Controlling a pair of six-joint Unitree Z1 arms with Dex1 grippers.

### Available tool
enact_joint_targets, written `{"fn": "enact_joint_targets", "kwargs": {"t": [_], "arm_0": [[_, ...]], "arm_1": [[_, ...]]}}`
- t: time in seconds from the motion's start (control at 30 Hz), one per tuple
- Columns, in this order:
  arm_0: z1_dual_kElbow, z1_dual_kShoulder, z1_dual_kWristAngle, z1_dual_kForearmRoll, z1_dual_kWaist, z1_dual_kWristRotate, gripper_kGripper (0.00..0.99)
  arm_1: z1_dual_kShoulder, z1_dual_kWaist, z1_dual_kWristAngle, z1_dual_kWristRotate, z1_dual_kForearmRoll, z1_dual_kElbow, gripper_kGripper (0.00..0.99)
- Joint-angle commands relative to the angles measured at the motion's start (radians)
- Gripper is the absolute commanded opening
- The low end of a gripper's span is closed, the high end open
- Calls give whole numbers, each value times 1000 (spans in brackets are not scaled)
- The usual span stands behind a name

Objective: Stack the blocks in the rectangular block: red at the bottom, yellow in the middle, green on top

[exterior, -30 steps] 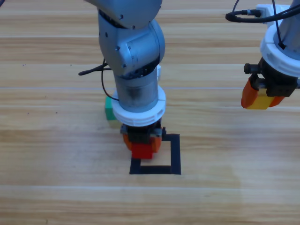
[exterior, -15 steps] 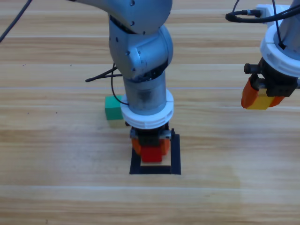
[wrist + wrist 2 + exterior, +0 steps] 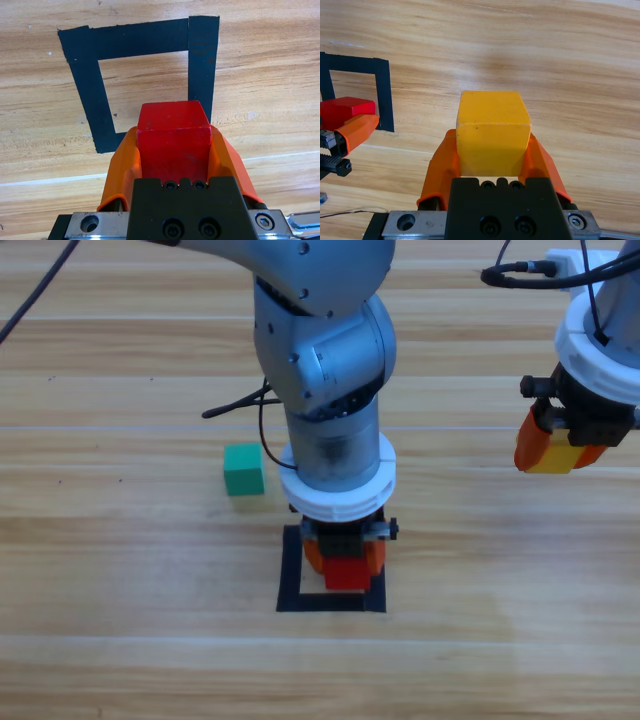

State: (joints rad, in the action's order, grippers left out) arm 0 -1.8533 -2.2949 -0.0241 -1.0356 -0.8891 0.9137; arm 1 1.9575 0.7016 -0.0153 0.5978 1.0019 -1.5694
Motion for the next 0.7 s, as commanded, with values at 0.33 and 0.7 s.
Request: {"fn": "enact_joint_targets", "kwargs": {"t": [0.33,0.7], "arm_0": [[2,-75,29,-27,-7,-12,40],[-14,-83,50,-26,-2,-9,40]], "arm_1": [[60,-24,2,0,8,14,0],[57,-24,-2,-4,8,12,0]]}}
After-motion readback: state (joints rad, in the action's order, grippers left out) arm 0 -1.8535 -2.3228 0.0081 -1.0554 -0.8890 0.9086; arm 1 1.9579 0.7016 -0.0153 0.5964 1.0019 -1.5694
